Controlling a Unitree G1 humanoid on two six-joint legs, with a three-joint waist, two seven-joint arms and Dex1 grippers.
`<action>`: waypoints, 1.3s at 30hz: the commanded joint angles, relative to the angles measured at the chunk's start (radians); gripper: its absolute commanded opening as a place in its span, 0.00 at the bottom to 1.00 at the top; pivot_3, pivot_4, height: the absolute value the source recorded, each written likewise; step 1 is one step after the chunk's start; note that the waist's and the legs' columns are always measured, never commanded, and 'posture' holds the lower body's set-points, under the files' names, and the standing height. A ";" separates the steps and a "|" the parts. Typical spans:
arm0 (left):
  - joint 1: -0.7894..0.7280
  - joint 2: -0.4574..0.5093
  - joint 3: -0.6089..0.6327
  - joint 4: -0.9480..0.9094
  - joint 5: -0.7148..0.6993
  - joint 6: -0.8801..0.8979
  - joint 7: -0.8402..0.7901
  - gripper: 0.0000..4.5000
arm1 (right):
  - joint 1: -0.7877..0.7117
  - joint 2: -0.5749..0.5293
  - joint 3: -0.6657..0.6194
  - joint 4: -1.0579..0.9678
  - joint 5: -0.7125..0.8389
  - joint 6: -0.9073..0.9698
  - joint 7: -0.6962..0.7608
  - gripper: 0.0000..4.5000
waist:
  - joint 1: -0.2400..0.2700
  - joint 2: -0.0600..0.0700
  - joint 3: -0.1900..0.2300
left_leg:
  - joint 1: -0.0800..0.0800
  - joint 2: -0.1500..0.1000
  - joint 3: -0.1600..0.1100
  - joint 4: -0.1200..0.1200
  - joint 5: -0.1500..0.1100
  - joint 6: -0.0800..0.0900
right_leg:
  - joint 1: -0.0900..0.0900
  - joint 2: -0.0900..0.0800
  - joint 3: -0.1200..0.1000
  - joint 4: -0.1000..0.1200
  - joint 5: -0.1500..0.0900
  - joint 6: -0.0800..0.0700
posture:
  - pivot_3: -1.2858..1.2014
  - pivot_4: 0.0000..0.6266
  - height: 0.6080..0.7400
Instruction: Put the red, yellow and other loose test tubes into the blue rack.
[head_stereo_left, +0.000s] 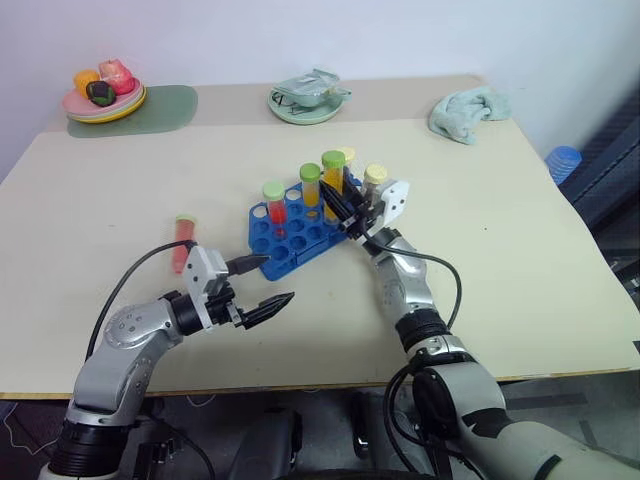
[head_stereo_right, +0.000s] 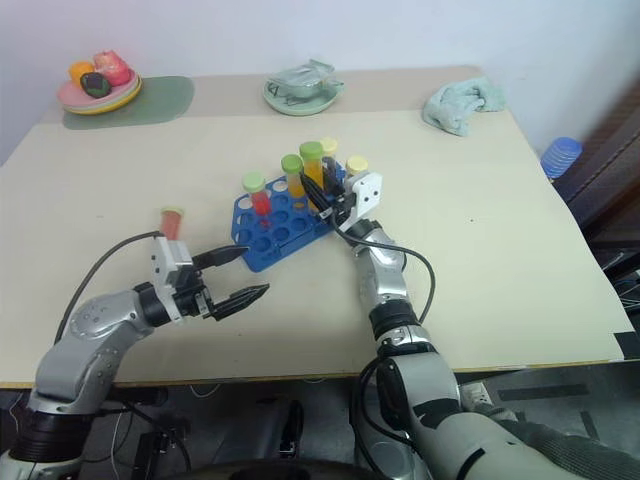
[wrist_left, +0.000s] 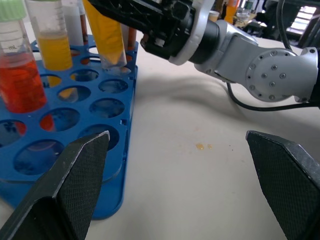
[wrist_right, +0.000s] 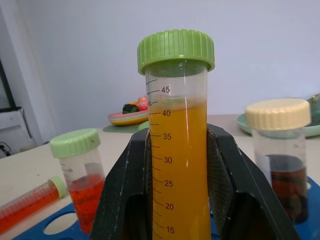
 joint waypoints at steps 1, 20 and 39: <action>0.004 0.011 0.025 -0.036 -0.022 0.000 0.001 1.00 | -0.019 0.019 -0.005 0.020 0.010 -0.032 0.013 0.18 | 0.000 0.000 0.000 | 0.000 0.000 0.000 0.000 0.000 0.000 | 0.000 0.000 0.000 0.000 0.000 0.000 | 0.52 0.24 1.00; -0.025 0.014 0.011 -0.017 -0.011 0.000 -0.010 1.00 | 0.014 0.002 -0.048 0.037 0.014 -0.062 -0.001 0.18 | 0.001 0.000 0.000 | 0.000 0.000 0.000 0.000 0.000 0.000 | 0.000 0.000 0.000 0.000 0.000 0.000 | 0.52 0.24 1.00; -0.040 0.014 0.003 -0.008 -0.009 0.003 -0.020 1.00 | 0.082 0.044 0.006 -0.015 -0.010 -0.071 0.000 0.18 | 0.000 0.000 -0.001 | 0.005 0.000 0.000 -0.001 0.000 0.000 | 0.004 0.000 0.000 0.000 0.000 0.000 | 0.52 0.24 1.00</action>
